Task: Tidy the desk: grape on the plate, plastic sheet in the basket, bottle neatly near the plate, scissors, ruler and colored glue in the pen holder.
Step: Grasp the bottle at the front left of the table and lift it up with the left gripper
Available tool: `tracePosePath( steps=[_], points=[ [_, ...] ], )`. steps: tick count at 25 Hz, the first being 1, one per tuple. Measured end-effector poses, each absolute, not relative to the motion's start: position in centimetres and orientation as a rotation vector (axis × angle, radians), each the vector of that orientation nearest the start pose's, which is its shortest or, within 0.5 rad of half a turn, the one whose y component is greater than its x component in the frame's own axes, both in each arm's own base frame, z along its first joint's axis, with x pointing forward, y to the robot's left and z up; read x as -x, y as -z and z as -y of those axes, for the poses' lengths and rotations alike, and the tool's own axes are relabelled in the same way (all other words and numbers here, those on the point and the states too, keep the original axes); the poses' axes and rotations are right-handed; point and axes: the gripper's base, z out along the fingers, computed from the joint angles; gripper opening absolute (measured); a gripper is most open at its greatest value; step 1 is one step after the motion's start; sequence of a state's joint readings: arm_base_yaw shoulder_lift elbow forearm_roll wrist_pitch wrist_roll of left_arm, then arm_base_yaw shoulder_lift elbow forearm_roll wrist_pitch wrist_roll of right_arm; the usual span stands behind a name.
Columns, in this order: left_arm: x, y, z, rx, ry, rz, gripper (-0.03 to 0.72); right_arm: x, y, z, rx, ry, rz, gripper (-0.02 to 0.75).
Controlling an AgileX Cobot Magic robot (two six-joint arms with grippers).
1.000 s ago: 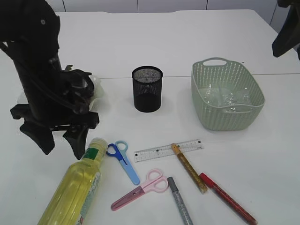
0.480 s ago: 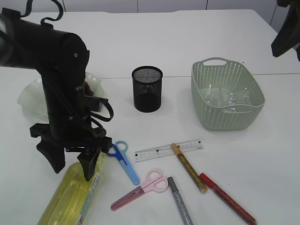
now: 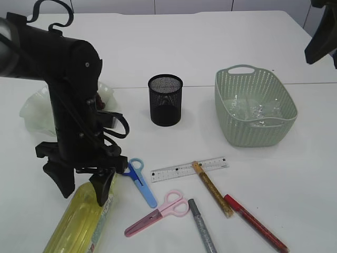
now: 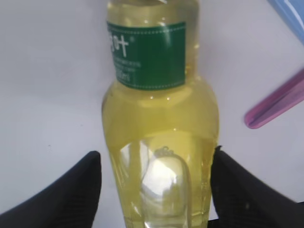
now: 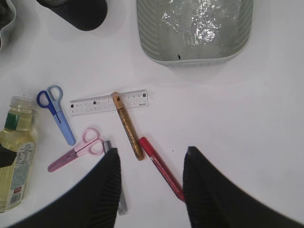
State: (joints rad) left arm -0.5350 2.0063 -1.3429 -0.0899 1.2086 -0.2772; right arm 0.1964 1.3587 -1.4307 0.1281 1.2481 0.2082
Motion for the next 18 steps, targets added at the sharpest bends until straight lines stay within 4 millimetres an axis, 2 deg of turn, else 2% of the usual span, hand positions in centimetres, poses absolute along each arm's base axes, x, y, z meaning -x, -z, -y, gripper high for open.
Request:
tracePosePath(
  steps=[6, 18],
  points=[
    [-30.4, -14.0, 19.2, -0.341, -0.012, -3.401, 0.534, -25.7, -38.9, -6.2, -0.03, -0.305, -2.68, 0.322],
    [-30.5, -13.0, 19.2, -0.34, -0.031, -3.425, 0.538, -25.7, -38.9, -6.2, -0.03, -0.305, -2.678, 0.322]
  ],
)
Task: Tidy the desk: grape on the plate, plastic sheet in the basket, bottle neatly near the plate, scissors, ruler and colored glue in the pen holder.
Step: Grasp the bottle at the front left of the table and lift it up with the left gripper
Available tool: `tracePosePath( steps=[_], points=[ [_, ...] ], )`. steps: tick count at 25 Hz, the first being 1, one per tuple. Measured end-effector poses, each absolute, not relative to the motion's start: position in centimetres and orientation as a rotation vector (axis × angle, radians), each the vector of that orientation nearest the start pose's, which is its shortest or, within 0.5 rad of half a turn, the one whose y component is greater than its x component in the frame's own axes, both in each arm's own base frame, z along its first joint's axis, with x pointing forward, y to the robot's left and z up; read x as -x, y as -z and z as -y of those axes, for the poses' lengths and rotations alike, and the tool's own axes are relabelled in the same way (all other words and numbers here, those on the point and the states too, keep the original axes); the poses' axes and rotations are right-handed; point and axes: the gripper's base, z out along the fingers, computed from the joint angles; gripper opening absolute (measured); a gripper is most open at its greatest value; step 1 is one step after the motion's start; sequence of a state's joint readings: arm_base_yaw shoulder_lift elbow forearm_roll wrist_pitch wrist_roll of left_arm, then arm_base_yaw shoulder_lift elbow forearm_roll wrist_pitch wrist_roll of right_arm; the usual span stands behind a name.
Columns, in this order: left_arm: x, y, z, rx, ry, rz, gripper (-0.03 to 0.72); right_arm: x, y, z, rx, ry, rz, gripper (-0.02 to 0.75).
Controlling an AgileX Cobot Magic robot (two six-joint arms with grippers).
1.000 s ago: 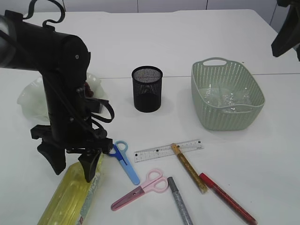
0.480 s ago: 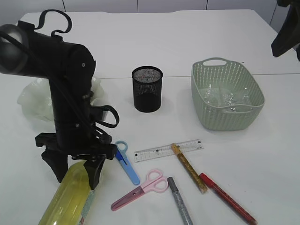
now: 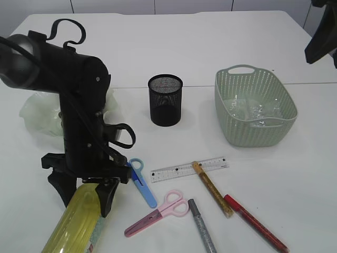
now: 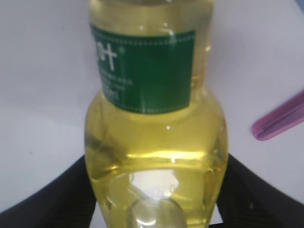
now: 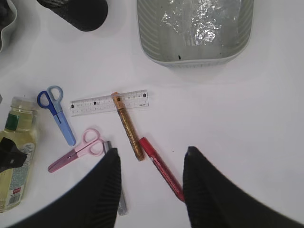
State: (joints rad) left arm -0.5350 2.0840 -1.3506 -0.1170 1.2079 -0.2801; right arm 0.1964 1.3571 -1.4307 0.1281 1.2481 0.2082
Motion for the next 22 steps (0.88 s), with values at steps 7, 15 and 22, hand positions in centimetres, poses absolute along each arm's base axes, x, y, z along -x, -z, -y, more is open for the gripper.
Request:
tracePosePath(
  steps=[7, 15, 22],
  points=[
    [-30.6, -11.7, 19.3, -0.339, -0.057, -3.456, 0.538, -25.7, -38.9, -6.2, -0.03, -0.305, -2.678, 0.322],
    [-30.6, -11.6, 19.2, -0.346, -0.071, -3.457, 0.43, -25.7, -38.9, -6.2, -0.03, -0.305, -2.678, 0.322],
    [-30.3, -12.0, 19.0, -0.352, -0.075, -3.444, 0.428, -25.7, -38.9, -6.2, -0.03, -0.305, -2.678, 0.321]
  ],
)
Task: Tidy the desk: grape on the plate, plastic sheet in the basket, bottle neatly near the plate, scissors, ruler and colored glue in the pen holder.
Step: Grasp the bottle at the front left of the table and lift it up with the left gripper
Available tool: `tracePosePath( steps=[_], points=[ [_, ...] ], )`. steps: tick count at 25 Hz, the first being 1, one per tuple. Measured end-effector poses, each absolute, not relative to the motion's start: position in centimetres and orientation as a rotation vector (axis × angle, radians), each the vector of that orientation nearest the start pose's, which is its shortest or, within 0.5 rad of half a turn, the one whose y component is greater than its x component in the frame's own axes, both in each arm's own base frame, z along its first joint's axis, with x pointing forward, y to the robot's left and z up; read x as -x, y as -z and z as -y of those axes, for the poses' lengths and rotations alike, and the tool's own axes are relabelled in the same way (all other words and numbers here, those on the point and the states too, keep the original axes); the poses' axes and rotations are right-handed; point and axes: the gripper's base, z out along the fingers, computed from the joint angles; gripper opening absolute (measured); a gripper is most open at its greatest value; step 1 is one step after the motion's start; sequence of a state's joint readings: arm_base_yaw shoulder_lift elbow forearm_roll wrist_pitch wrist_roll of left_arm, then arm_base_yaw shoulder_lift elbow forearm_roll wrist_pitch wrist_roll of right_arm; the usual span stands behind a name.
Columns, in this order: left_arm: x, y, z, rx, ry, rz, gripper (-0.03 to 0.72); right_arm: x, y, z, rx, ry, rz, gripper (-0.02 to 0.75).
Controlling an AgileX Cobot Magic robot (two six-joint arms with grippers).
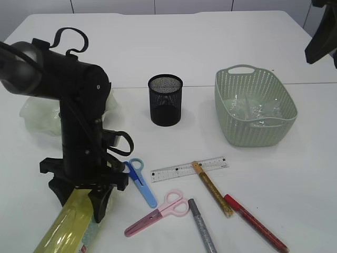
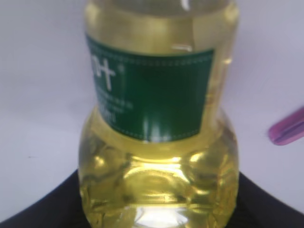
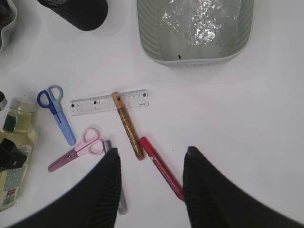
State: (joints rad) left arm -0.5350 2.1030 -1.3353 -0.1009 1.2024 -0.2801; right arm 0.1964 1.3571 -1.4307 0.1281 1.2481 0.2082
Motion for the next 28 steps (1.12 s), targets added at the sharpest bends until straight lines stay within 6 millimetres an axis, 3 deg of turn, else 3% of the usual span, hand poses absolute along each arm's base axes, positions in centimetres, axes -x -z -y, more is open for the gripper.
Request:
tracePosePath(
  steps=[9, 17, 23, 28],
  points=[
    [-27.3, -13.7, 16.8, -0.28, -0.067, -3.342, 0.425, -25.7, -38.9, -6.2, -0.03, -0.305, -2.678, 0.321],
    [-24.7, -19.9, 14.6, -0.14, 0.0, -3.11, 0.425, -25.7, -38.9, -6.2, -0.03, -0.305, -2.678, 0.321],
    [-21.9, -24.6, 11.7, -0.03, 0.086, -2.791, 0.425, -25.7, -38.9, -6.2, -0.03, -0.305, -2.678, 0.321],
    [-19.0, -26.1, 8.5, 0.01, 0.101, -2.446, 0.424, -25.7, -38.9, -6.2, -0.03, -0.305, -2.678, 0.321]
  ],
)
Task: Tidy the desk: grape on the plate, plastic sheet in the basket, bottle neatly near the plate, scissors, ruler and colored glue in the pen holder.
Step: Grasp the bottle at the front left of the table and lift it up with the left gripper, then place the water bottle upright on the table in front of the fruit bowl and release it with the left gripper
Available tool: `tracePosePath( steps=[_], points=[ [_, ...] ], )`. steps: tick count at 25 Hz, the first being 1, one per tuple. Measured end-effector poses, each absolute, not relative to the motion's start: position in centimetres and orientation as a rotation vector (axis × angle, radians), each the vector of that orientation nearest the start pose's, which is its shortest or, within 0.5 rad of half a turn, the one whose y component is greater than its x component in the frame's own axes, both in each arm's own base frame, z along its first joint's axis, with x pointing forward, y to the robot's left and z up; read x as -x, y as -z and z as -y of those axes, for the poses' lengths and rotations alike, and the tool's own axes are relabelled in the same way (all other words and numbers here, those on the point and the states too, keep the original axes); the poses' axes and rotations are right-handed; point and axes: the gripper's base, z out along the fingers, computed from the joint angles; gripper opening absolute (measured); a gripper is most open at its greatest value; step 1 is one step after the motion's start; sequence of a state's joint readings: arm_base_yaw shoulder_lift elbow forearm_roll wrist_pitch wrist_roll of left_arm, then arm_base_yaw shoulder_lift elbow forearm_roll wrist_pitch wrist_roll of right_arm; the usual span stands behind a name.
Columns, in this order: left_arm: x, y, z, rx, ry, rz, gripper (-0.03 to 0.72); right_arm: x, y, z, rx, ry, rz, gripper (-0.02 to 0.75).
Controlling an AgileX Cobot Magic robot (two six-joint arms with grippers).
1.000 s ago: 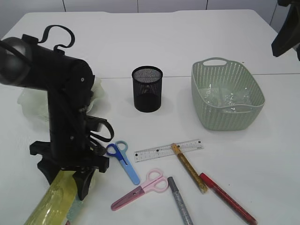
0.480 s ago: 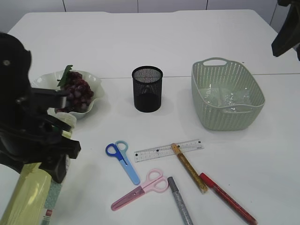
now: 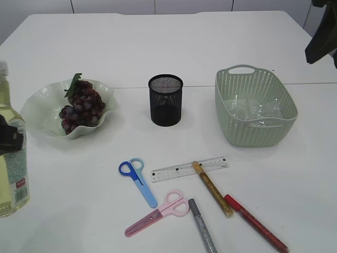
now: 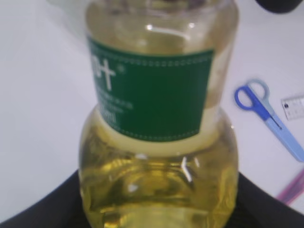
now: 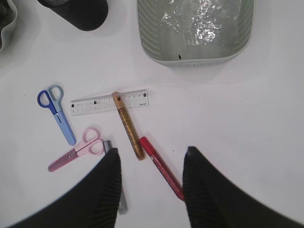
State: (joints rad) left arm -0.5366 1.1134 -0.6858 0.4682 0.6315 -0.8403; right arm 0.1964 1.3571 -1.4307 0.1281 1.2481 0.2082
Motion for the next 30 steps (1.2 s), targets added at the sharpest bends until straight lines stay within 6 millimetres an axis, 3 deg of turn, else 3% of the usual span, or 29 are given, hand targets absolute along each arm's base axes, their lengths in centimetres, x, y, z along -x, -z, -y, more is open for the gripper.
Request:
tracePosePath(
  steps=[4, 13, 26, 30],
  points=[
    [-17.7, -26.1, 7.0, -0.054, 0.068, -2.27, 0.424, -25.7, -38.9, -6.2, -0.028, -0.305, -2.68, 0.32],
    [-17.5, -24.9, 7.4, -0.221, 0.116, -2.079, 0.423, -25.7, -38.9, -6.2, -0.028, -0.305, -2.68, 0.319],
    [-16.5, -22.2, 5.2, 0.164, 0.156, -2.0, 0.423, -25.7, -38.9, -6.1, -0.023, -0.278, -2.678, 0.319],
    [-16.5, -21.2, 5.6, 0.161, 0.184, -2.053, 0.423, -25.7, -38.9, -6.0, -0.017, -0.268, -2.677, 0.319]
  ],
)
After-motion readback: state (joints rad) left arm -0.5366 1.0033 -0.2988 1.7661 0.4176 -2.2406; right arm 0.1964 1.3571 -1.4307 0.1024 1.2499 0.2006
